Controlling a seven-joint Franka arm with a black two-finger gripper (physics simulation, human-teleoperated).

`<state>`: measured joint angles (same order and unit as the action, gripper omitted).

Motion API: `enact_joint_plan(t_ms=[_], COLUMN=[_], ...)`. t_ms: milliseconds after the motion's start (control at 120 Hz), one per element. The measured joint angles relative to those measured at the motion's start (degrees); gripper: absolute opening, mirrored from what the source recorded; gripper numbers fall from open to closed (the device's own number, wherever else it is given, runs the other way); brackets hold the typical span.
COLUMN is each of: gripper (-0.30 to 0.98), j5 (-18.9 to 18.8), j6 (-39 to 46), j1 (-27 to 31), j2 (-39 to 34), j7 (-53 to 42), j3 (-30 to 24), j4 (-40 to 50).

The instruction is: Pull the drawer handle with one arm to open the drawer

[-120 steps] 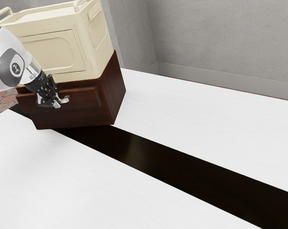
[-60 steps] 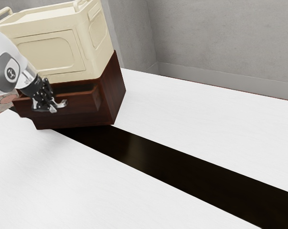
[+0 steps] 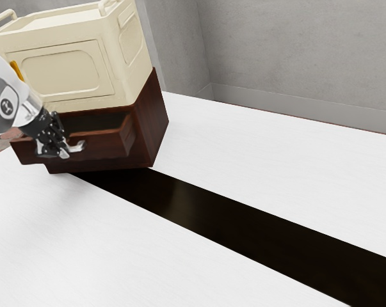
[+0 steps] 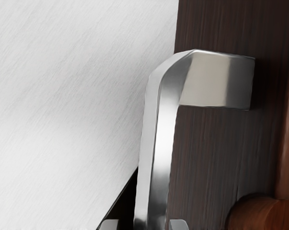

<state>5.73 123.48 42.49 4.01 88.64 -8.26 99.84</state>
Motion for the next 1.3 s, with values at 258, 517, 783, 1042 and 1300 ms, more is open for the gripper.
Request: enact_joint_plan(t_ms=[258,517,783,1042,1300], gripper=[0.05,0.05,0.05,0.05,0.05], j5=[0.06,0.07,0.07,0.07,0.12], j6=[0.55,1.31,1.82,2.37,2.97], j1=[-0.03,0.13,0.16,0.16,0.13], j2=[-1.97,-3.68,-5.06,-6.03,-7.6], j7=[0.18,0.37,0.51,0.59,0.64], j3=[0.0,-0.1,-0.09,-0.08,-0.1], j4=[2.32,4.75,6.33,7.97,10.09])
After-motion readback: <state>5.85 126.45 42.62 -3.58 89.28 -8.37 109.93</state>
